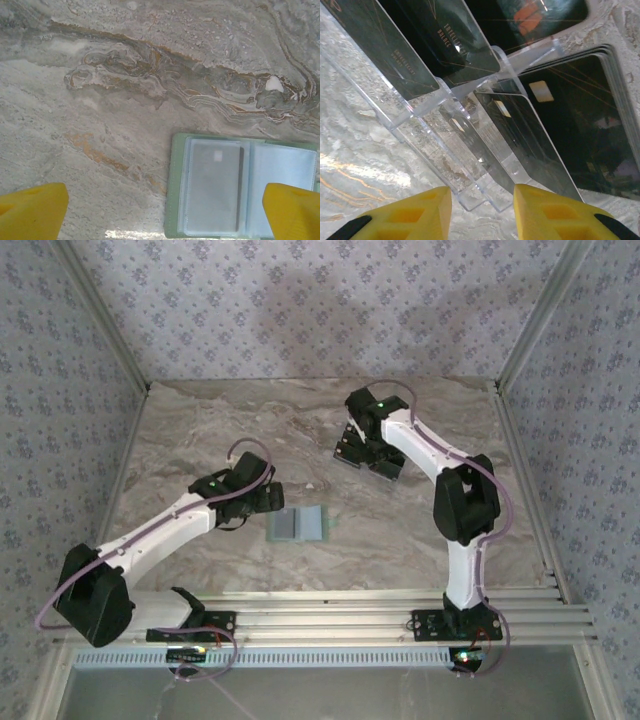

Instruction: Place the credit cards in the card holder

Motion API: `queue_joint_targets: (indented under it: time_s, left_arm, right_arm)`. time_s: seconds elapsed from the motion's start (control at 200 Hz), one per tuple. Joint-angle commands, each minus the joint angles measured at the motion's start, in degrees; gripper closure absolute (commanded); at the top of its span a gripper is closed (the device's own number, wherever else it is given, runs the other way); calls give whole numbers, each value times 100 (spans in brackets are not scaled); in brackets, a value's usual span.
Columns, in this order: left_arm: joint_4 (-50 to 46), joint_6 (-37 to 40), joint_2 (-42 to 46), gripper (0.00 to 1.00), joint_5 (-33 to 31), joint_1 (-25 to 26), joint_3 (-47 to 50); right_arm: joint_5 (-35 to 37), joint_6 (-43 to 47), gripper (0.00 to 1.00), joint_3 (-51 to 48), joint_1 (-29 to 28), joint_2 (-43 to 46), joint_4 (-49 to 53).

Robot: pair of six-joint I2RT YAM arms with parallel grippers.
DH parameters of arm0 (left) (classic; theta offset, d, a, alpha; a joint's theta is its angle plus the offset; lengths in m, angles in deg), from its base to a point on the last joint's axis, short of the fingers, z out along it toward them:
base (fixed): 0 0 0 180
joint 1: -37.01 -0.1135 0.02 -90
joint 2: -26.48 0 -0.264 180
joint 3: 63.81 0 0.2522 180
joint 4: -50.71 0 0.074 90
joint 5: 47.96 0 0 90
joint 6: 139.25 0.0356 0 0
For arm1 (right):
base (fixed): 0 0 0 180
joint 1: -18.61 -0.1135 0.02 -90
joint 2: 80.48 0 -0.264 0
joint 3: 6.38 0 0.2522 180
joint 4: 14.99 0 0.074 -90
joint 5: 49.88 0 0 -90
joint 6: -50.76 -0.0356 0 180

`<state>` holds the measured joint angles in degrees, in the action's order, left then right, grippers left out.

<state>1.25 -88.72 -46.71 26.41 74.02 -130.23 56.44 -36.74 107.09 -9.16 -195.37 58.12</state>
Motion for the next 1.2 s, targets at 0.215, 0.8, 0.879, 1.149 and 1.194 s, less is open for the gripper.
queue_joint_targets:
  time_s: [0.215, 0.8, 0.879, 1.149, 1.194]
  left_arm:
    - [246, 141, -208, 0, 317, -273, 115]
    - [336, 199, -354, 0, 428, -341, 188]
    - [327, 191, -326, 0, 425, -344, 186]
    - [320, 173, -308, 0, 448, -344, 170]
    - [319, 175, -316, 0, 456, -344, 155]
  right_arm:
    - [401, 207, 63, 186, 76, -401, -20]
    - [287, 336, 77, -60, 71, -339, 111]
    - [319, 363, 78, -69, 72, -358, 119]
    - [328, 551, 86, -56, 36, -302, 67]
    - [333, 601, 88, -60, 21, -276, 67]
